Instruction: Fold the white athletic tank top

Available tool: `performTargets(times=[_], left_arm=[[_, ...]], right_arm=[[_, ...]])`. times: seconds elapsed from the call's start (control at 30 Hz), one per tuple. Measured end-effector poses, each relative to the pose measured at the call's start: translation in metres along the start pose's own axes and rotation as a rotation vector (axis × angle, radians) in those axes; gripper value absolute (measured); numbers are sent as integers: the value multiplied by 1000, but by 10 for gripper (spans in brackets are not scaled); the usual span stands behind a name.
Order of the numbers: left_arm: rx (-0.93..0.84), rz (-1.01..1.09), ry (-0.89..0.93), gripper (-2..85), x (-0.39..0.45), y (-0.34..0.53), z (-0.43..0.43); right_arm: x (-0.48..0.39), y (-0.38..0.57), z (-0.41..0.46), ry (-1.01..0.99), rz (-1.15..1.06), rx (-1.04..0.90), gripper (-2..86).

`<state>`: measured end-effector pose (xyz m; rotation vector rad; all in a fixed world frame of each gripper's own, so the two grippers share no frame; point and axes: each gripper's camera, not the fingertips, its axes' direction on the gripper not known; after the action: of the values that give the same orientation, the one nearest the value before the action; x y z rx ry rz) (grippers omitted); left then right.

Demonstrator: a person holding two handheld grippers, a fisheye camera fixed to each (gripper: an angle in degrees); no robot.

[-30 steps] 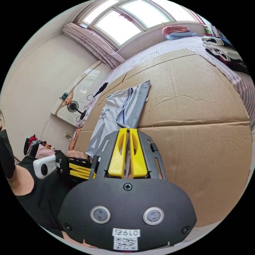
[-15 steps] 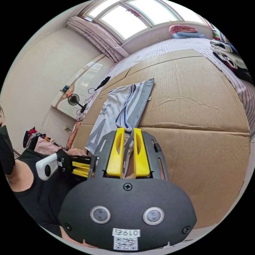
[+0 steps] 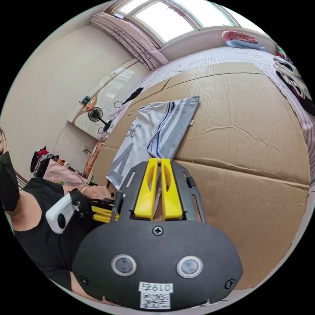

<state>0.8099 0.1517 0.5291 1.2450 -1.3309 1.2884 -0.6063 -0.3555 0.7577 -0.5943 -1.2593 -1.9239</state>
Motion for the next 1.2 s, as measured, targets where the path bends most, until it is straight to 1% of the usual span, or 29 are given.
performTargets(times=[0.2,0.5,0.6,0.7,0.77,0.8,0.87,0.93,1.0,1.03,1.07,1.13,1.2], left_arm=[[8,14,5,12,3,8,0],[3,10,-78,10,20,23,1],[48,-14,-106,8,24,37,-12],[86,-49,-161,9,26,60,-24],[74,-119,-161,9,21,83,-27],[68,-143,-155,10,18,89,-27],[50,-250,-138,11,3,116,-28],[43,-325,-141,12,-12,140,-30],[48,-413,-83,13,-29,166,-36],[58,-435,0,14,-38,183,-39],[68,-437,81,15,-43,199,-42],[66,-431,151,16,-45,220,-43],[36,-428,122,16,-40,233,-42]], right_arm=[[-22,-9,-6,58,26,-18,4],[-76,-19,-25,88,31,-14,21],[-102,-15,-47,101,6,31,49],[-130,-2,-80,157,-8,138,59],[-158,13,-106,177,-29,251,54],[-166,17,-111,181,-41,273,50],[-209,27,-119,173,-153,316,31],[-247,31,-116,159,-272,291,23],[-288,34,-108,142,-409,230,24],[-317,37,-101,143,-513,166,32],[-344,42,-90,181,-595,98,44],[-381,51,-73,239,-707,12,51],[-413,59,-57,289,-779,-46,49]])
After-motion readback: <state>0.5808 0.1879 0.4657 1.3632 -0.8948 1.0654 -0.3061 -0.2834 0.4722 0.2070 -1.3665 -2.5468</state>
